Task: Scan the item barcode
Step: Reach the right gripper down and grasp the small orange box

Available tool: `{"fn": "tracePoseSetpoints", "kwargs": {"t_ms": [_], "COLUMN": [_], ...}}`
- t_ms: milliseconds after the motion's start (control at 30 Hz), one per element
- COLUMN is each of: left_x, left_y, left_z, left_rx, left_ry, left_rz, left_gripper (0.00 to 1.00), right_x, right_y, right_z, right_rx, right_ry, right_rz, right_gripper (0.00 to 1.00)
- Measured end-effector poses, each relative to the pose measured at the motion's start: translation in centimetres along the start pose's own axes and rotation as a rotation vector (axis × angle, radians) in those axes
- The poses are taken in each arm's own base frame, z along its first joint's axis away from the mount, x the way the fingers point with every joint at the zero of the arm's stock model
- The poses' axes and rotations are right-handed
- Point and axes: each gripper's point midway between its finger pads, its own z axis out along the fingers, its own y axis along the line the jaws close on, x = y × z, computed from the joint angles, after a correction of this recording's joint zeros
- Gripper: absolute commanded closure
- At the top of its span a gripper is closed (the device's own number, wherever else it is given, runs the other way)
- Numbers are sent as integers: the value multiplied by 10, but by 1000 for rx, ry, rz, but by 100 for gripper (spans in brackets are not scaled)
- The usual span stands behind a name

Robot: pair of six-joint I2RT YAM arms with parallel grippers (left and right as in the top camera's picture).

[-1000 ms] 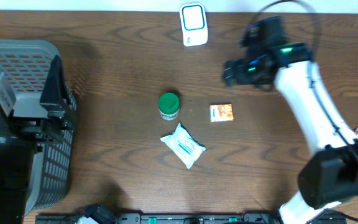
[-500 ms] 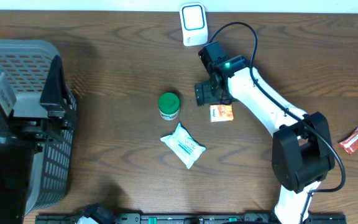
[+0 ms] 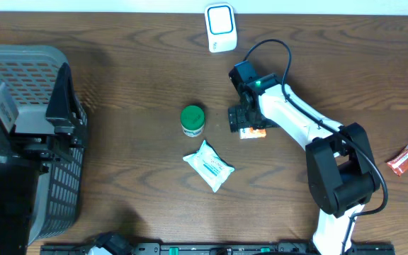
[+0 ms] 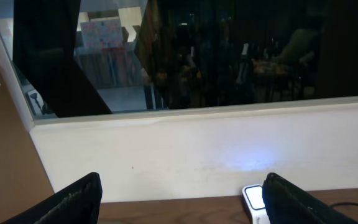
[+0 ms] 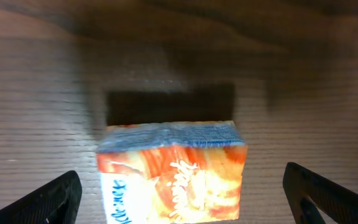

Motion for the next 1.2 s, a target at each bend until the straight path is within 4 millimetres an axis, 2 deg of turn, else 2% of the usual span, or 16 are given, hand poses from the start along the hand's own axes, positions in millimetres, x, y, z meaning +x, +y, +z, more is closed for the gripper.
{"fn": "tracePoseSetpoints", "kwargs": {"t_ms": [433,533,633,667,1067,1200], "left_x": [0,0,0,0,0,0], "left_y": [0,0,0,0,0,0], "left_z": [0,0,0,0,0,0], "left_rx": [0,0,0,0,0,0], "left_ry": [0,0,0,0,0,0], "left_rz": [0,0,0,0,0,0], "left_gripper": [18,18,18,18,18,18], "right_x": [2,-1,-2,-2,0,13], "right_y": [4,8,11,11,11,7], "right_z": [24,25,26,26,26,24], "right_rx": [-50,-70,-87,-88,-88,-73], "right_ry": [-32,-46,-51,-53,-45,14], "right_rz": [22,24,29,28,34,24], "right_gripper": [1,9,27,38,38,39]}}
